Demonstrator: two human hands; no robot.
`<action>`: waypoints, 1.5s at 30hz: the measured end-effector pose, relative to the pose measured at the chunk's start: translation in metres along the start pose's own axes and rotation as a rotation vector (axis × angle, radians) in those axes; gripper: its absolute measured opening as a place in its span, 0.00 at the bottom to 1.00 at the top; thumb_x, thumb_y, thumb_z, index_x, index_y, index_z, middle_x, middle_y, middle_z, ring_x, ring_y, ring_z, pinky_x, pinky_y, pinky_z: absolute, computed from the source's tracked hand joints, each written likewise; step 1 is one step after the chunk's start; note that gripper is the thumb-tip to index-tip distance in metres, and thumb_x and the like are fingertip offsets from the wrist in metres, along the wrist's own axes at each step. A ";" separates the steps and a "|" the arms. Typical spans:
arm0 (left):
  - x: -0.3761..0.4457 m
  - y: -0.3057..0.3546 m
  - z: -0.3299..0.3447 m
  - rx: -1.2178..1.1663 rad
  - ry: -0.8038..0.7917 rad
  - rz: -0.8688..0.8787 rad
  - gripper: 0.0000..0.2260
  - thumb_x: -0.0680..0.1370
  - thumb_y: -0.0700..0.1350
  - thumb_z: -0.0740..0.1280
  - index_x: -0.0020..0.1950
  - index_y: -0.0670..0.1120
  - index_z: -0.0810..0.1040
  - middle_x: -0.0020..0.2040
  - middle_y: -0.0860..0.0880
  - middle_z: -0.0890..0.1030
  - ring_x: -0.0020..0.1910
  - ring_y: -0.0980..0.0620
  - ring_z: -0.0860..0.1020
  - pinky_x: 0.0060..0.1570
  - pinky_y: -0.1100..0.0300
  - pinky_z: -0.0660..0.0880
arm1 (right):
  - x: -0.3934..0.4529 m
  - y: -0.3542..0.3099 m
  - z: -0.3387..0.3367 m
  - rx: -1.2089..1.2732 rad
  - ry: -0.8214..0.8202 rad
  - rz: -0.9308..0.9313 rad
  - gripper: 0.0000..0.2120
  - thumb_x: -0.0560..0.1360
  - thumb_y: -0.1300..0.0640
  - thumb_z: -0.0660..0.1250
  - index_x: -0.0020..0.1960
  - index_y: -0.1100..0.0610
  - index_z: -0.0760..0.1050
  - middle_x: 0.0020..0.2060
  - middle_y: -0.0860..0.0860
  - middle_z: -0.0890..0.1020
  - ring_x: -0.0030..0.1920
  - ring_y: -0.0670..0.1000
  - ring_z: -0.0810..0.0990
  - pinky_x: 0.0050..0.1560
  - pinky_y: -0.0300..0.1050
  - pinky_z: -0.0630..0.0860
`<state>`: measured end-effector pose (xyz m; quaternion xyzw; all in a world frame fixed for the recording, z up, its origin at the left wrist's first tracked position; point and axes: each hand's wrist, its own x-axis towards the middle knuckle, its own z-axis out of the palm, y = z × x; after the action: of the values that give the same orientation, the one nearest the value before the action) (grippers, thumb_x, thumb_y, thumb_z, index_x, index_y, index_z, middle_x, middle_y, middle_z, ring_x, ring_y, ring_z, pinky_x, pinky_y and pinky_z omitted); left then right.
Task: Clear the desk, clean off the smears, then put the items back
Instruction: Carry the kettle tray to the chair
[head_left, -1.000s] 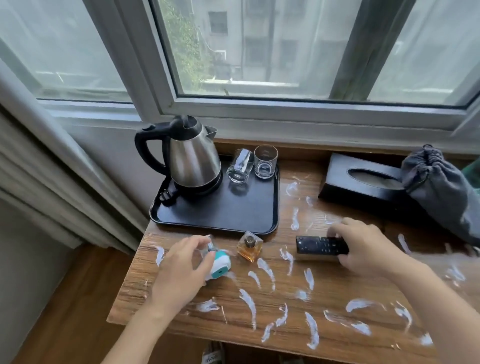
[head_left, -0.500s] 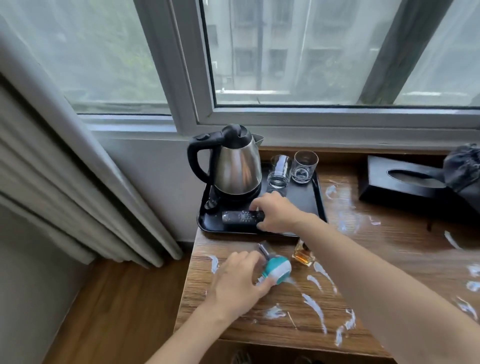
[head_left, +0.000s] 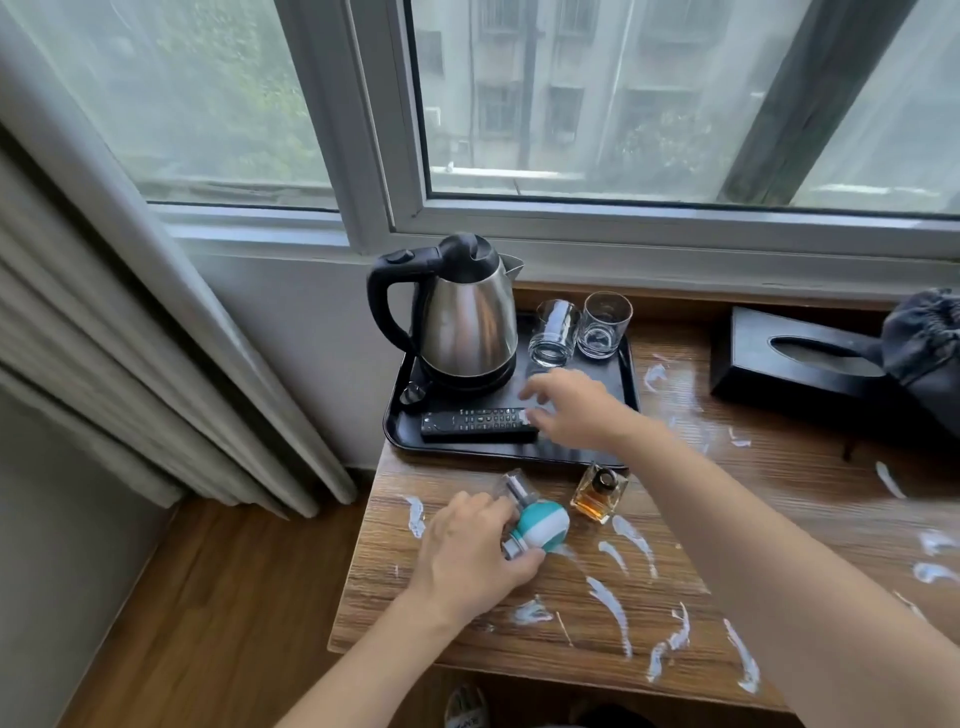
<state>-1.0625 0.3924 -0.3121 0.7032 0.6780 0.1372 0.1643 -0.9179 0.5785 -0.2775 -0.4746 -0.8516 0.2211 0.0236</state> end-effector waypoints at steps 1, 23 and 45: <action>0.001 0.000 0.002 0.005 -0.003 -0.003 0.23 0.77 0.67 0.67 0.64 0.53 0.79 0.56 0.56 0.80 0.57 0.55 0.73 0.55 0.59 0.71 | -0.015 0.011 -0.006 0.006 -0.004 0.014 0.14 0.80 0.53 0.64 0.64 0.50 0.78 0.57 0.50 0.81 0.60 0.54 0.78 0.63 0.56 0.75; 0.099 -0.008 -0.044 -0.084 0.170 -0.084 0.15 0.75 0.58 0.72 0.56 0.50 0.83 0.48 0.51 0.78 0.51 0.49 0.77 0.50 0.53 0.75 | -0.118 0.039 0.018 0.214 0.147 0.145 0.15 0.70 0.43 0.74 0.51 0.46 0.72 0.39 0.44 0.79 0.41 0.45 0.77 0.41 0.44 0.77; 0.156 0.025 0.010 0.229 0.104 -0.042 0.23 0.80 0.64 0.64 0.65 0.49 0.80 0.59 0.46 0.77 0.60 0.44 0.73 0.59 0.50 0.72 | -0.057 0.072 0.034 0.242 0.378 0.342 0.19 0.72 0.48 0.75 0.59 0.49 0.75 0.46 0.46 0.78 0.55 0.52 0.72 0.52 0.50 0.77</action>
<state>-1.0294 0.5474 -0.3152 0.6948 0.7116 0.0917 0.0503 -0.8377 0.5523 -0.3275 -0.6381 -0.7070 0.2296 0.2009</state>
